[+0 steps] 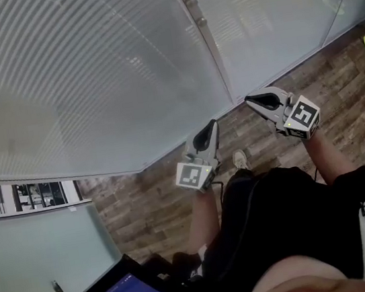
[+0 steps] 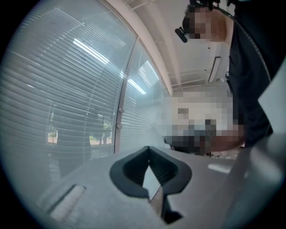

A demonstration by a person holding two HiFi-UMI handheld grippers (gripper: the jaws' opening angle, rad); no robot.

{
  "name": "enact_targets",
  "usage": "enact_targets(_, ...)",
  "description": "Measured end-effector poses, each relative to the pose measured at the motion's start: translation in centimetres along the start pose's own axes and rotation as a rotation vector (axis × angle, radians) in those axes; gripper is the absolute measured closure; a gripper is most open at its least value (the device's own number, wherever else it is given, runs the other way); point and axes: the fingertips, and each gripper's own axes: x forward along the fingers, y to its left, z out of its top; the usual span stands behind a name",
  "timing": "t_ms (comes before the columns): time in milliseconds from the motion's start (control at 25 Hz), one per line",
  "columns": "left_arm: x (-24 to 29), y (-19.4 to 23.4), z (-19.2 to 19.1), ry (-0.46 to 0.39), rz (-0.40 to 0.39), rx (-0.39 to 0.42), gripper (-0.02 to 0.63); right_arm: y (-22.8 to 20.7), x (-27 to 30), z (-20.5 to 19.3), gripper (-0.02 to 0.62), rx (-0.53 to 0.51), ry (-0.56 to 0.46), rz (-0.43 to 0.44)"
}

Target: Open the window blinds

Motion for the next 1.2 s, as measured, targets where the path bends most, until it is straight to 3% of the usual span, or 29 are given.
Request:
enact_targets(160, 2.1, 3.4, 0.5, -0.002, -0.041, 0.007, 0.603, -2.9, 2.8, 1.1, 0.589, -0.023, 0.009, -0.049)
enact_targets(360, 3.7, 6.1, 1.6, -0.01, -0.076, 0.018, 0.603, -4.1, 5.7, 1.8, 0.589, -0.172, 0.082, -0.063)
enact_targets(880, 5.6, 8.8, 3.5, -0.032, -0.157, 0.076, 0.603, -6.1, 7.4, 3.2, 0.589, -0.163, 0.022, -0.139)
enact_targets(1200, 7.2, 11.8, 5.1, -0.042, -0.22, 0.119, 0.603, -12.0, 7.5, 6.0, 0.589, -0.358, 0.091, -0.312)
